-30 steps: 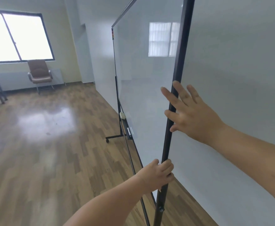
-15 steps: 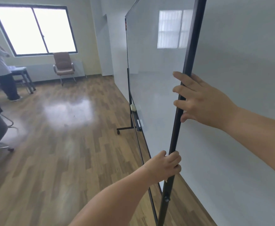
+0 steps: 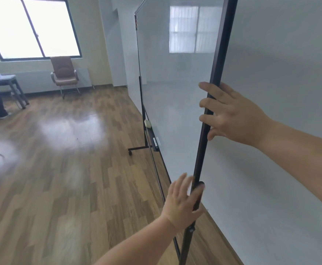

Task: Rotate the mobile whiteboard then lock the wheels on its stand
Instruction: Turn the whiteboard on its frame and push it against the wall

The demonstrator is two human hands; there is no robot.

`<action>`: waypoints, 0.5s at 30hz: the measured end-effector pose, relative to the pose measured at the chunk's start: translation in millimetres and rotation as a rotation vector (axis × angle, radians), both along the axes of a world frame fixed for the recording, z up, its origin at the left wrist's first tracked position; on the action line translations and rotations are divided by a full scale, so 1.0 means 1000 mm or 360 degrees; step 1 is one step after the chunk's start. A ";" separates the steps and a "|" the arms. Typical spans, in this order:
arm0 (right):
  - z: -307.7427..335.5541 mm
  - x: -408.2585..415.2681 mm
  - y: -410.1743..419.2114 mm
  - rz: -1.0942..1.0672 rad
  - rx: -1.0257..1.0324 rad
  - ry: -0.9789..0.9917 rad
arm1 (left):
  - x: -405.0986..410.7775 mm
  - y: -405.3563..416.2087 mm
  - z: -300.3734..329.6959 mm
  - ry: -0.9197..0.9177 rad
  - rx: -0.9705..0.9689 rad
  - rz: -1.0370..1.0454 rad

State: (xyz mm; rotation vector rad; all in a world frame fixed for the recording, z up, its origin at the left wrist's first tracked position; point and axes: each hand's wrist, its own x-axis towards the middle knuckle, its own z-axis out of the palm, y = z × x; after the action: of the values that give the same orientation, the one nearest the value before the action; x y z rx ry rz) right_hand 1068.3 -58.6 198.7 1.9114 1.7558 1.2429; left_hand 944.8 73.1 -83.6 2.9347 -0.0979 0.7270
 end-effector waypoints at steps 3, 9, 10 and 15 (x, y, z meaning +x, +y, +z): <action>-0.005 0.033 0.023 0.0062 0.0048 0.0032 | 0.035 -0.002 -0.007 0.0264 -0.1132 0.0483; -0.031 0.102 0.062 0.0230 0.0216 0.0288 | 0.115 0.040 -0.003 0.0244 -0.1836 0.0323; -0.039 0.113 0.069 0.0285 0.0299 0.0369 | 0.126 0.049 -0.003 0.0262 -0.1887 0.0302; -0.056 0.148 0.127 0.0429 0.0970 0.1254 | 0.178 0.088 -0.006 0.0238 -0.1904 0.0374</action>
State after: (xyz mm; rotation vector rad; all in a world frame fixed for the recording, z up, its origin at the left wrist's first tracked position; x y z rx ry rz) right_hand 1216.4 68.5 142.3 2.8873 2.2283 1.3204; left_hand 1123.1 161.3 -89.1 1.8314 0.5149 0.3587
